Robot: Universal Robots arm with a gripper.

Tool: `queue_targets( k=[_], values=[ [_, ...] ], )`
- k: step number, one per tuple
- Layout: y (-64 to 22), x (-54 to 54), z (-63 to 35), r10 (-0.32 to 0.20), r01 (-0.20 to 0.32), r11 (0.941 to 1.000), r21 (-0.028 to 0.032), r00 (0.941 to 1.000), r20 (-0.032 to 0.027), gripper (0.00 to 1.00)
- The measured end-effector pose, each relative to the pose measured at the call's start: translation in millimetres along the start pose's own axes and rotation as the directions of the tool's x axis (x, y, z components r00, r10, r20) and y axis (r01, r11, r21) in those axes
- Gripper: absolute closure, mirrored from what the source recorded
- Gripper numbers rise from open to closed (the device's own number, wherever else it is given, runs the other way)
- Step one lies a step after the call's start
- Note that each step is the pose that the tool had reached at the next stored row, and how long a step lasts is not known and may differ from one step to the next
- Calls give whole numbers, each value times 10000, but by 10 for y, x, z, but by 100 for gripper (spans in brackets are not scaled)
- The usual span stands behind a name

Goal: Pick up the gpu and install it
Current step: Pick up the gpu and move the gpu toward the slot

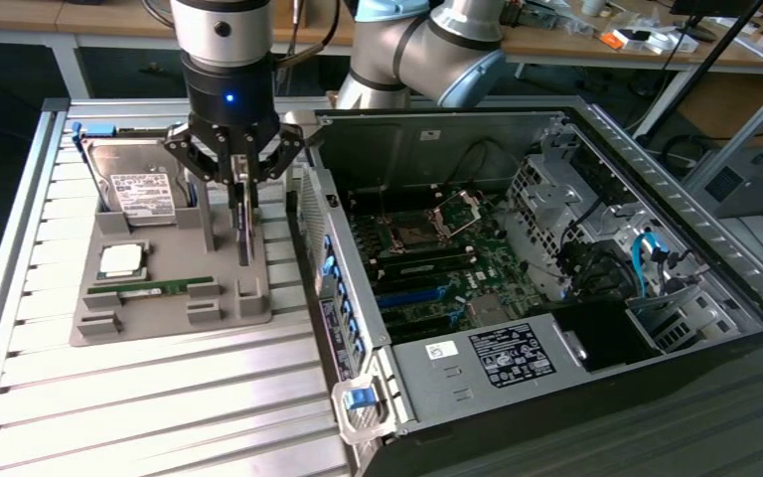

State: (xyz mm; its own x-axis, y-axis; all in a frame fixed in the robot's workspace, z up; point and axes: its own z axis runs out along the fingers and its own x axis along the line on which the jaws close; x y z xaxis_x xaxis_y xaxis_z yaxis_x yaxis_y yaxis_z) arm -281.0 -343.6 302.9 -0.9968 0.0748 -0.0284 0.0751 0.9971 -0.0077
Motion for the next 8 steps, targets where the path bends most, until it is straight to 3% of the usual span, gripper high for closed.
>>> queue_targets(
  k=[8],
  values=[
    [0,0,-15,0,0,10000,0,10000,1,73]
  ],
)
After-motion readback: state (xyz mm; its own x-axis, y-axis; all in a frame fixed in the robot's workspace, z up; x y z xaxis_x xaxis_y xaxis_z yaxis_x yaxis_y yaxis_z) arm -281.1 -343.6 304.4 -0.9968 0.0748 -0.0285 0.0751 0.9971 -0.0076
